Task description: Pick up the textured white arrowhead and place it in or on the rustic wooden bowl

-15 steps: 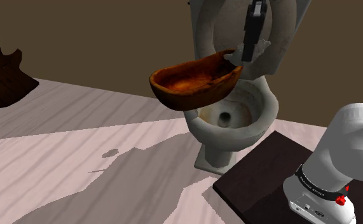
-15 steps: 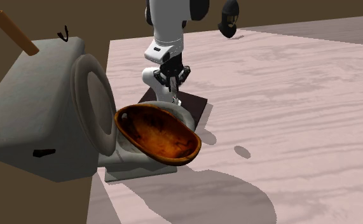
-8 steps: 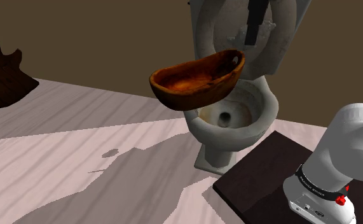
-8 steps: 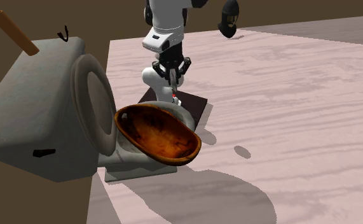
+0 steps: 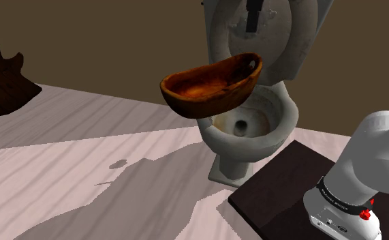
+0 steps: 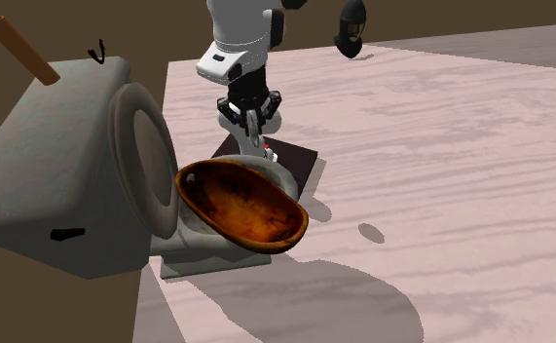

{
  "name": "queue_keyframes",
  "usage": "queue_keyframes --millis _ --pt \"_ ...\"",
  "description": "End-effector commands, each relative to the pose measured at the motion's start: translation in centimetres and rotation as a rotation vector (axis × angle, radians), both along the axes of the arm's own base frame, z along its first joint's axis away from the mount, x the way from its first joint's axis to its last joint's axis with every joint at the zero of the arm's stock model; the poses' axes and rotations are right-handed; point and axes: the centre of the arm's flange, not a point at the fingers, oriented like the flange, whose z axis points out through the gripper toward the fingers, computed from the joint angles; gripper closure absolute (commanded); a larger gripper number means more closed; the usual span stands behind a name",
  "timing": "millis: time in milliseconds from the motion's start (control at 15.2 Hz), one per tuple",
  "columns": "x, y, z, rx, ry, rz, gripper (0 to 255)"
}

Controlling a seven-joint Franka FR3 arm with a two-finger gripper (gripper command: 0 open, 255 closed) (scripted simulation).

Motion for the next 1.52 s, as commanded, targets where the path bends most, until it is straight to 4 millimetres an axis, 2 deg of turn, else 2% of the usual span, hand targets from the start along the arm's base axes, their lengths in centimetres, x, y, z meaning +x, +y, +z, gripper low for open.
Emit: queue_keyframes --millis 0,396,1320,1452 --pt "2.7 -0.6 0.2 0.000 0.000 0.000 255" --pt "10.3 -1.8 0.5 0.000 0.000 0.000 255" --pt "10.3 -1.8 -7.0 0.000 0.000 0.000 255" --pt "10.3 -1.8 -7.0 0.000 0.000 0.000 255"
